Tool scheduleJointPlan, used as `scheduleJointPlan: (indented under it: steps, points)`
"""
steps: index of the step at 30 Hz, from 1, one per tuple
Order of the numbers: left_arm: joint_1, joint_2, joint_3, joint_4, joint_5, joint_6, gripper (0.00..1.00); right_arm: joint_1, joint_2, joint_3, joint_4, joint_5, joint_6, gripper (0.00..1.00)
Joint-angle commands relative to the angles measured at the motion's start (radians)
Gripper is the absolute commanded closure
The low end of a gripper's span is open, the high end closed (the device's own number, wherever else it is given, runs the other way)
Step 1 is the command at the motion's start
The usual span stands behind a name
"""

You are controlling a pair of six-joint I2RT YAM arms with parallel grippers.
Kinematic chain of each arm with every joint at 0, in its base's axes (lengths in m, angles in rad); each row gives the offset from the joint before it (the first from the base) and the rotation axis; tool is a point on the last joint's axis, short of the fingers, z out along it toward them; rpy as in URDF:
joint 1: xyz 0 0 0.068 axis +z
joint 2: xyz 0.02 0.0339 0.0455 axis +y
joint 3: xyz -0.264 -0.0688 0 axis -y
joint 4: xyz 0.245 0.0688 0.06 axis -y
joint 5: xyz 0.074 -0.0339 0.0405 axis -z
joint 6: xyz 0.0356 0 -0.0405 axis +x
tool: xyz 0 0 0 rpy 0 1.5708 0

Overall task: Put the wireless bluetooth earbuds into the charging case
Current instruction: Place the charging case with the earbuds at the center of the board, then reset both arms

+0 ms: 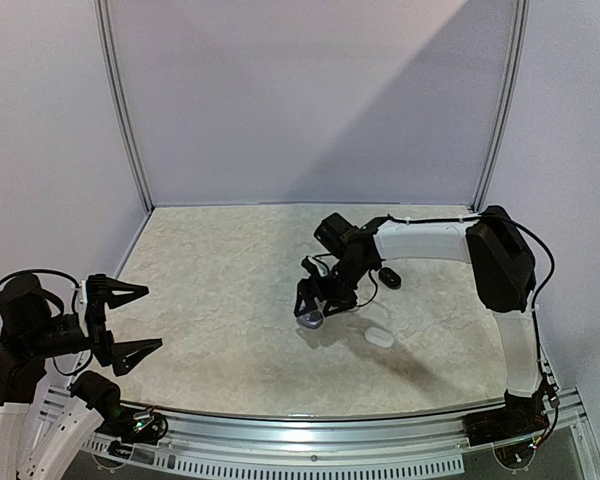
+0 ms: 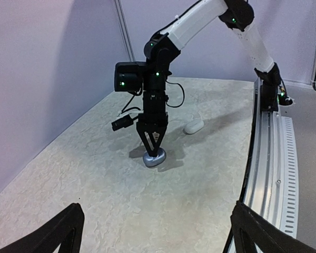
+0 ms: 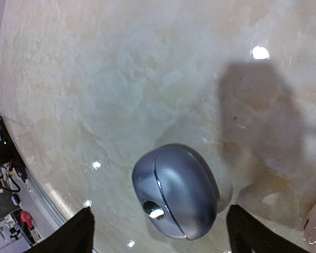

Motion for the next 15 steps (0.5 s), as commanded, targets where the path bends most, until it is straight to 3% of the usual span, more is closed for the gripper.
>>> scheduleJointPlan:
  steps: [1,5,8,12,15]
  points:
    - [0.003,-0.004,-0.014,0.017,-0.014,-0.007,0.01,-0.008,0.031,0.198,-0.238,0.143,-0.109,0.02]
    - [0.003,-0.003,-0.023,0.032,-0.058,-0.025,0.01,-0.030,0.024,0.391,-0.370,0.245,-0.174,0.01]
    - [0.003,0.005,-0.046,0.072,-0.209,-0.079,0.00,-0.096,-0.028,0.383,-0.358,0.332,-0.169,0.01]
    - [0.005,0.067,-0.090,0.150,-0.617,-0.154,0.01,-0.222,-0.184,0.143,-0.185,0.520,-0.111,0.01]
    - [0.024,0.118,-0.121,0.195,-0.852,-0.181,0.01,-0.351,-0.370,-0.135,0.061,0.552,-0.048,0.01]
